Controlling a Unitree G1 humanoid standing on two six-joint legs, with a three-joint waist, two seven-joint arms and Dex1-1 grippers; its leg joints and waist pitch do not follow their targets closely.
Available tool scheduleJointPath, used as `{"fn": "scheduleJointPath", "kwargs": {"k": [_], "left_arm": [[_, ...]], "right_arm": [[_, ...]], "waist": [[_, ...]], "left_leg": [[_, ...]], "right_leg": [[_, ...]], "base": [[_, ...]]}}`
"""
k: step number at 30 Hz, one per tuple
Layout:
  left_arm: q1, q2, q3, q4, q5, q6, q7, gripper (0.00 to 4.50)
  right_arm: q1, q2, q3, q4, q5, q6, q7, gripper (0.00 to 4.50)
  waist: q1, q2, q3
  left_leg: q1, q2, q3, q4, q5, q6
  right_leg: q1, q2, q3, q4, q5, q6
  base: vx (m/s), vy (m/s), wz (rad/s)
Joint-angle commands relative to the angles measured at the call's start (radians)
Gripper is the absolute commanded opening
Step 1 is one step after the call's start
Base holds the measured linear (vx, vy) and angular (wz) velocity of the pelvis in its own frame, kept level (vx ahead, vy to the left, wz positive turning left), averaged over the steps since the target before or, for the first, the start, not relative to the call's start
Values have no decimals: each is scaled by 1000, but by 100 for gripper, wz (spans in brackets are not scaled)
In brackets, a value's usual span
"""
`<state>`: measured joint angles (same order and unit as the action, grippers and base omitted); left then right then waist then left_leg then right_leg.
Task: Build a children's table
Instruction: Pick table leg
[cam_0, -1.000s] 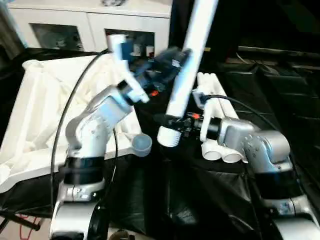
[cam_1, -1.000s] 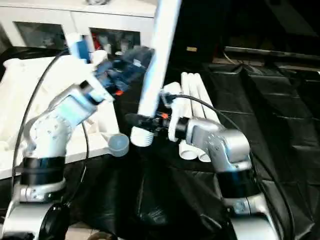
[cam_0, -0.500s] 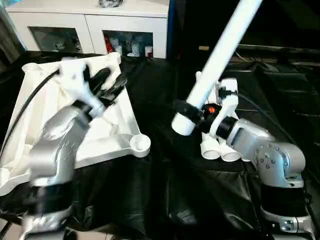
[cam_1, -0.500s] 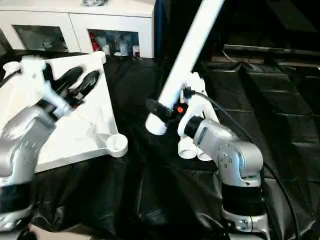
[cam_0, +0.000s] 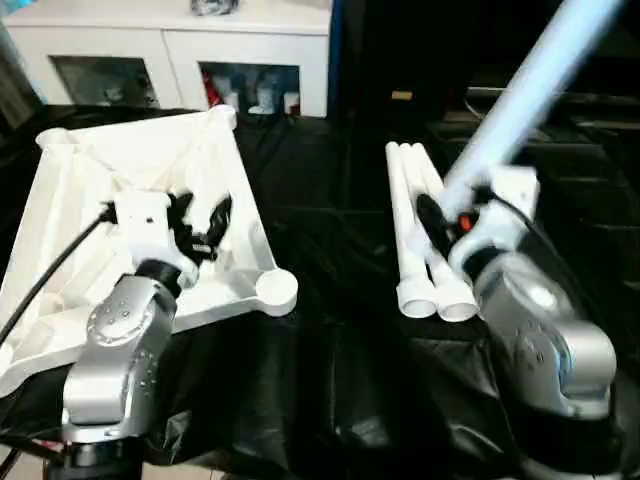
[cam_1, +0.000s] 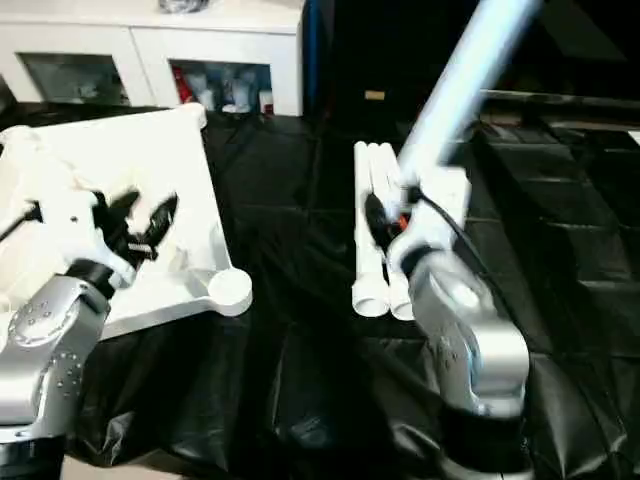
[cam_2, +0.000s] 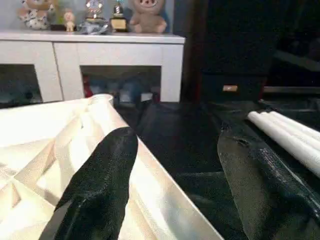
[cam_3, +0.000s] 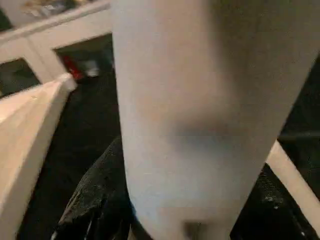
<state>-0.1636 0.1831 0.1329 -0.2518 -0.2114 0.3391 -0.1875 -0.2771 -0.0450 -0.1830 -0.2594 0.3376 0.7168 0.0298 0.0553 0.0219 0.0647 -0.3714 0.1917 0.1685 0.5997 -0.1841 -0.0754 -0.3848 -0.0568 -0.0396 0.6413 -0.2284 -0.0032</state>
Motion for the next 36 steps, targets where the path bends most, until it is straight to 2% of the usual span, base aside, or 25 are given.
{"fn": "scheduleJointPath", "kwargs": {"k": [1,7,11,12,14,15,16,17,18,20,21,22,23,24,26,27,28,29,30,31,32,33,34,35,36], "left_arm": [[6,-2,-2,-22,13,-10,6,302],[-17,23,-5,5,35,-24,4,302],[-34,5,-6,31,47,-35,36,302],[-30,3,-12,37,66,-53,48,302],[-25,0,-16,37,71,-69,48,302],[-24,-1,-16,36,71,-71,47,302],[-24,-1,-16,36,72,-72,47,302],[-24,-3,-15,36,73,-75,50,302],[-22,-3,-15,34,73,-76,52,302],[-18,-2,-20,28,74,-75,50,302],[-14,-1,-23,23,75,-72,50,302],[-12,1,-25,21,78,-74,47,302],[-11,2,-26,21,80,-76,46,302],[-11,3,-28,20,88,-71,54,302],[-15,9,-35,24,109,-86,59,302],[-18,15,-43,22,122,-80,61,302],[-20,20,-55,23,142,-86,66,302],[-24,15,-63,27,154,-92,77,302],[-25,9,-61,29,152,-96,80,302],[-27,4,-59,32,152,-93,87,302],[-28,3,-59,33,153,-90,91,302],[-29,2,-60,34,153,-88,93,302],[-29,1,-62,36,156,-96,91,302],[-29,0,-62,37,157,-101,89,302],[-29,-13,-55,39,146,-103,92,302]], "right_arm": [[-4,-1,2,3,-14,-38,3,193],[11,-23,61,-32,-41,-14,12,193],[11,-23,102,-26,-84,-175,51,193],[13,-23,107,-16,-93,-198,56,193],[17,-5,98,-7,-68,-224,78,193],[19,3,92,-8,-60,-218,73,193],[20,7,89,-8,-55,-212,68,193],[20,11,85,-7,-46,-208,68,193],[17,17,74,14,-58,-219,38,193],[17,17,64,38,-59,-209,28,193],[26,13,64,44,-27,-200,74,193],[38,3,80,50,-41,-211,82,193],[43,-3,90,55,-59,-220,75,193],[47,-8,100,62,-60,-221,87,193],[51,-13,113,69,-61,-226,113,193],[52,-14,119,71,-63,-231,122,193],[53,-15,127,71,-63,-232,130,193],[53,-19,141,71,-67,-238,141,193],[52,-21,147,71,-70,-242,145,193],[52,-23,151,71,-72,-242,147,193],[52,-24,153,72,-71,-242,150,193],[53,-25,155,73,-70,-241,152,193],[54,-26,156,76,-69,-240,152,193],[54,-26,156,77,-69,-240,152,193],[53,-28,156,79,-68,-237,155,193]], "waist": [[2,0,-63],[0,9,-65],[-1,4,-67],[1,-6,-68],[19,-14,-71],[28,-13,-76],[40,-21,-76],[47,-17,-77],[56,-15,-79],[53,-1,-76],[27,11,-81],[-13,35,-92],[-28,38,-81],[-26,14,-75],[-25,-4,-73],[-13,-41,-79],[31,-59,-70],[32,-47,-69],[0,-19,-49],[-39,41,-54],[-48,48,-58],[-52,55,-56],[-42,61,-60],[-44,60,-61],[-41,63,-67]], "left_leg": [[7,24,-10,-73,-186,-52],[9,22,-12,-71,-176,-56],[9,24,-11,-70,-177,-53],[2,19,-5,-65,-159,-31],[-21,8,-2,-34,-106,97],[-29,9,-9,-18,-88,130],[-50,14,-29,26,-69,185],[-60,19,-41,49,-64,197],[-88,30,-72,88,-62,200],[-68,28,-80,37,-12,214],[-6,10,-50,-21,46,300],[81,2,-71,-38,164,467],[71,12,-66,-63,189,529],[44,58,-71,-80,242,601],[31,66,-65,-84,189,572],[16,56,-60,-68,10,429],[-39,3,-51,69,-192,220],[-49,17,-98,114,-176,137],[-42,12,-136,53,-106,-7],[5,132,-223,-94,-499,-155],[10,179,-242,-136,-596,-217],[-16,152,-219,-158,-660,-249],[-10,144,-204,-165,-693,-208],[-3,137,-198,-164,-705,-174],[5,102,-178,-167,-717,-125]], "right_leg": [[33,-60,47,-93,-161,-87],[34,-55,46,-89,-114,-88],[35,-58,47,-88,-99,-97],[41,-67,53,-91,-91,-99],[62,-127,89,-110,-98,-119],[68,-153,102,-117,-101,-125],[81,-214,138,-135,-125,-142],[85,-242,154,-144,-145,-152],[92,-279,177,-148,-172,-180],[64,-206,122,-133,-183,-222],[28,-92,55,-87,-139,-192],[-44,5,-25,12,-104,-119],[-66,27,-52,68,-136,-66],[-80,-6,-65,126,-139,66],[-68,-29,-52,112,-112,81],[-39,-93,9,25,-88,52],[2,-283,136,-109,-183,-45],[23,-327,150,-120,-228,-108],[31,-194,9,-87,-344,-158],[-5,-25,-34,12,-333,-49],[-24,-20,-32,88,-205,-7],[-24,7,-53,145,-85,9],[-41,15,-60,158,-86,-7],[-36,16,-62,151,-91,-16],[-17,19,-68,124,-95,-36]], "base": [[0,0,0],[0,0,0],[0,0,0],[0,0,0],[0,0,0],[0,0,0],[0,0,0],[3,79,-2],[-6,136,-8],[-7,165,-5],[-8,230,5],[-8,230,5],[-11,252,5],[-31,223,4],[-49,197,0],[-100,140,-5],[-100,140,-5],[-109,163,-15],[-95,180,-32],[-95,180,-32],[-111,137,-5],[-127,85,9],[-127,85,9],[-112,4,1],[-108,-53,-2]]}}
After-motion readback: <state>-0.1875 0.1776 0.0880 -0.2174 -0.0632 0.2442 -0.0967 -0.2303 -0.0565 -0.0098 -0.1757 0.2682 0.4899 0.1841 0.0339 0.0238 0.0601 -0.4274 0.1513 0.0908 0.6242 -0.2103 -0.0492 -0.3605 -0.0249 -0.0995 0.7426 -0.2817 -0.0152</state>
